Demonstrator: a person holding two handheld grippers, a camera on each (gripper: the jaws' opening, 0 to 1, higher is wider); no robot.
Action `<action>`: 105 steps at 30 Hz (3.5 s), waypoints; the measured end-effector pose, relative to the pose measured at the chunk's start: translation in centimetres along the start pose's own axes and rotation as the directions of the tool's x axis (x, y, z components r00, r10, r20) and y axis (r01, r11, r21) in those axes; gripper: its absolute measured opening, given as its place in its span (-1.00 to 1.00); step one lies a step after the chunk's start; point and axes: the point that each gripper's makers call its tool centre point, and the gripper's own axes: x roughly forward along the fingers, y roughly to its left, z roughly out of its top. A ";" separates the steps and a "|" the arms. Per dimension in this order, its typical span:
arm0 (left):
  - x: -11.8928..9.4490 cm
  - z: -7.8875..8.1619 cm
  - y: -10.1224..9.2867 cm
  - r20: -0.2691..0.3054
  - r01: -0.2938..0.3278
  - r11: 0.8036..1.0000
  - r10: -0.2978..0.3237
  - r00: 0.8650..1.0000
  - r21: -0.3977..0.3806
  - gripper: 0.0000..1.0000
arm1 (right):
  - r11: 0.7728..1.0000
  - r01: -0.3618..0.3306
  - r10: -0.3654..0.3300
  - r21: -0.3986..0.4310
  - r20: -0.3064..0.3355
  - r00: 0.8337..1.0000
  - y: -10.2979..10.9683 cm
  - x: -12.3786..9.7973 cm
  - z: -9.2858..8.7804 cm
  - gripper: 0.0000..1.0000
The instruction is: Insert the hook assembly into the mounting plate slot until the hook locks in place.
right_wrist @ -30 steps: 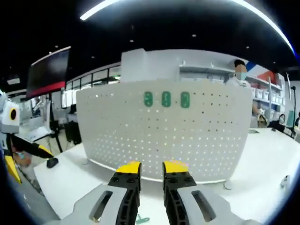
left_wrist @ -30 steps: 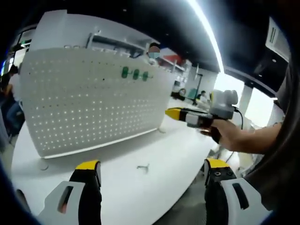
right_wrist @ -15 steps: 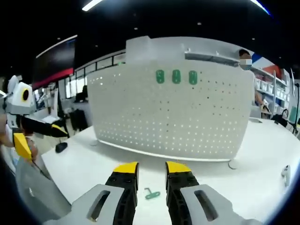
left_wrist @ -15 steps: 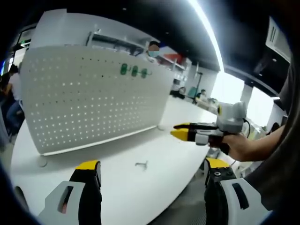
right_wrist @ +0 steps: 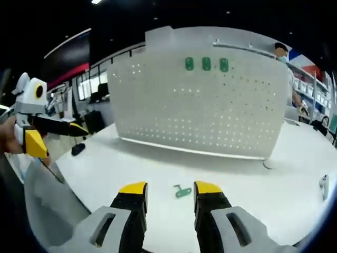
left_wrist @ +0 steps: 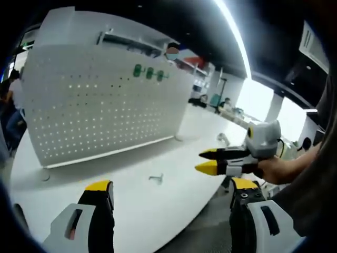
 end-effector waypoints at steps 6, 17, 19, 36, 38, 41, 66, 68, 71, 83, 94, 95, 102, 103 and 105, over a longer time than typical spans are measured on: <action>0.1 -1.5 -0.5 -0.029 0.019 1.000 -0.019 0.999 -0.012 0.83 | 1.000 -0.021 0.021 0.008 -0.025 0.999 1.1 -0.4 -0.8 -0.17; -0.1 -3.4 -0.9 -0.054 0.026 0.995 -0.031 0.998 -0.096 0.79 | 0.999 -0.041 0.044 0.035 -0.065 0.997 1.6 -2.2 -2.4 -0.13; -0.1 -3.4 -0.9 -0.051 0.023 0.994 -0.029 0.998 -0.110 0.79 | 0.998 -0.048 0.050 0.036 -0.069 0.996 1.9 -2.7 -2.6 -0.13; 3.0 -3.1 -2.0 -0.088 0.041 0.987 -0.055 0.995 -0.155 0.74 | 0.997 -0.076 0.076 0.012 -0.090 0.993 -0.3 -4.8 -1.3 -0.13; 3.7 -3.2 -2.1 -0.109 0.053 0.986 -0.071 0.992 -0.159 0.72 | 0.997 -0.078 0.079 0.015 -0.092 0.993 -0.7 -4.7 -1.0 -0.13; 4.9 -3.4 -2.3 -0.127 0.073 0.986 -0.093 0.988 -0.152 0.72 | 0.997 -0.079 0.079 0.005 -0.095 0.992 -1.1 -4.6 -0.6 -0.13; 16.7 -7.8 0.0 -0.277 0.078 0.969 -0.144 0.950 -0.235 0.51 | 0.985 -0.169 0.170 0.021 -0.213 0.962 -1.3 -3.3 -3.4 -0.14; 17.5 -8.2 -0.1 -0.285 0.081 0.967 -0.150 0.947 -0.241 0.48 | 0.985 -0.169 0.172 0.032 -0.214 0.961 -1.3 -3.2 -3.6 -0.14; 18.4 -8.7 0.1 -0.293 0.077 0.968 -0.147 0.945 -0.239 0.44 | 0.985 -0.168 0.171 0.034 -0.221 0.960 -1.4 -3.3 -4.0 -0.14; 20.9 -10.1 0.6 -0.313 0.050 0.961 -0.137 0.940 -0.272 0.28 | 0.988 -0.141 0.151 0.056 -0.246 0.957 -2.9 -3.8 -5.0 -0.15; 22.1 -10.0 2.3 -0.308 0.005 0.972 -0.079 0.948 -0.234 -0.15 | 0.989 -0.119 0.136 0.085 -0.238 0.962 -4.1 -3.4 -5.0 -0.15; 22.2 -10.1 2.6 -0.307 0.001 0.972 -0.075 0.949 -0.233 -0.17 | 0.990 -0.117 0.133 0.083 -0.240 0.962 -4.2 -3.4 -5.0 -0.15; 22.5 -10.2 3.1 -0.318 -0.026 0.979 -0.041 0.947 -0.202 -0.48 | 0.992 -0.097 0.112 0.077 -0.232 0.966 -5.4 -2.8 -4.4 -0.16; 22.6 -10.1 3.6 -0.307 -0.036 0.983 -0.022 0.952 -0.181 -0.50 | 0.993 -0.093 0.109 0.078 -0.230 0.967 -5.5 -2.8 -4.4 -0.16; 22.7 -9.9 4.4 -0.293 -0.054 0.991 0.016 0.956 -0.121 -0.52 | 0.993 -0.092 0.108 0.081 -0.232 0.967 -5.5 -2.8 -4.4 -0.16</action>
